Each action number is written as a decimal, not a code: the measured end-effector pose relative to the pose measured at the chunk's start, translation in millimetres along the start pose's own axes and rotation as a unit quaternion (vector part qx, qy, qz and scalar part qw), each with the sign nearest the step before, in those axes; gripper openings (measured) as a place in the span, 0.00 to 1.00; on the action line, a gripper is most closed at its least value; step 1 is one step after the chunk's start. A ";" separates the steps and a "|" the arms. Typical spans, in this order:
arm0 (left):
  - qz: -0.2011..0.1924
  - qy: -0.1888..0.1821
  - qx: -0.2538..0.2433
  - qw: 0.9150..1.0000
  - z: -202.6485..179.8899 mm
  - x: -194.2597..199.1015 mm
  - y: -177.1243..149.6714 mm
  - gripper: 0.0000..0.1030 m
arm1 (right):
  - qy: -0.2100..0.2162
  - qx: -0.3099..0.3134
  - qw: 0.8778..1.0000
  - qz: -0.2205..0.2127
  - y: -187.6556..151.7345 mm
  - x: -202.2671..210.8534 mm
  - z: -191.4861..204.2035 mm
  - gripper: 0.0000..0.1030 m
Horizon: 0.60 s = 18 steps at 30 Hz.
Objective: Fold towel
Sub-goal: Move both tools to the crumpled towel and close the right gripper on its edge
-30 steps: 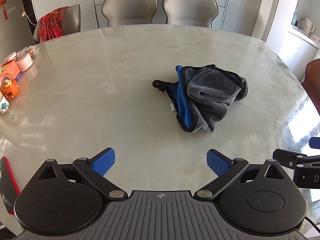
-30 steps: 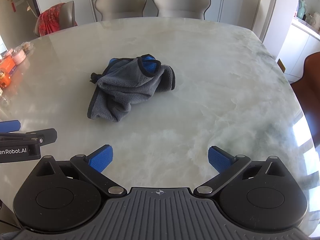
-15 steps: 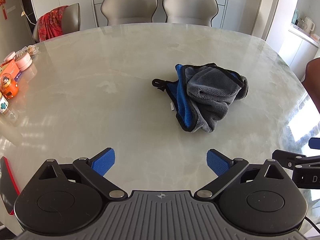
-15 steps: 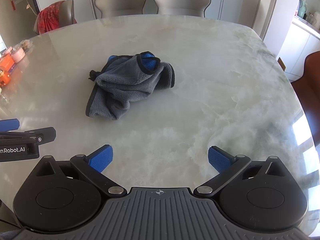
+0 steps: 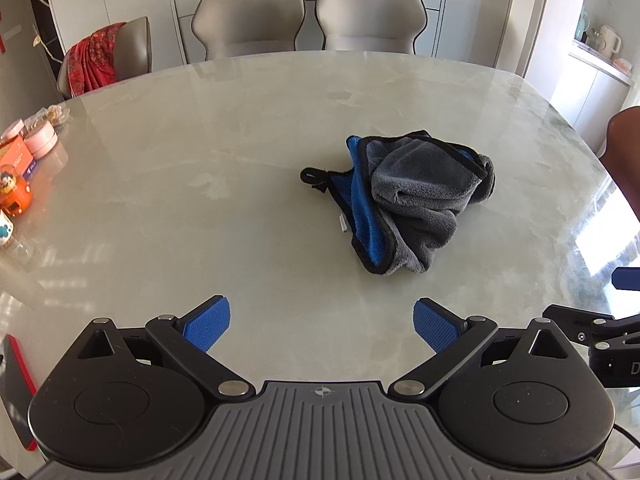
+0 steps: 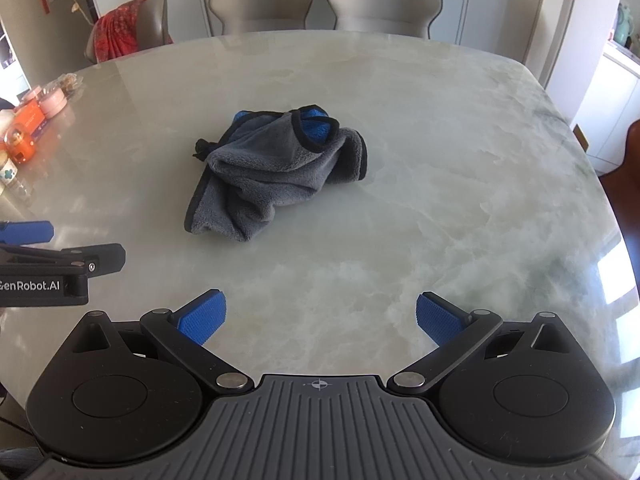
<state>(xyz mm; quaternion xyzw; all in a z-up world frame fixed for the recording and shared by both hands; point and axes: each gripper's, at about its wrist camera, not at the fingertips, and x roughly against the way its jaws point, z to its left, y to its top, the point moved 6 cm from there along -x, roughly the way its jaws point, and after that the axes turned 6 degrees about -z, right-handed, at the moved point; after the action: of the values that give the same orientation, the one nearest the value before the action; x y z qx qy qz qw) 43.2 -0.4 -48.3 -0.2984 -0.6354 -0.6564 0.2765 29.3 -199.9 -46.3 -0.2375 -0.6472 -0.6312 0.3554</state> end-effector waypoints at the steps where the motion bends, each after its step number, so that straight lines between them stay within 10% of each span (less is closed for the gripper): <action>1: -0.001 0.000 -0.002 1.000 0.3 -0.5 1.9 0.98 | 0.002 0.000 1.000 -0.001 0.7 -0.2 -1.0 1.00; 10: -0.018 -0.020 -0.033 0.999 0.5 -3.1 19.3 0.98 | 0.011 0.024 0.999 -0.020 16.0 -0.1 -9.3 1.00; 18: -0.054 -0.060 -0.178 0.981 -11.3 -5.0 44.4 0.98 | 0.077 0.130 0.983 -0.103 42.4 11.7 -4.1 1.00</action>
<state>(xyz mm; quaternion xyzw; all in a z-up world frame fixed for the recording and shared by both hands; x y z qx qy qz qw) 79.0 -13.5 -22.5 -0.3469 -0.5390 -0.7540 0.1438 54.5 -201.8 -10.1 -0.0724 -0.7158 -0.5909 0.3651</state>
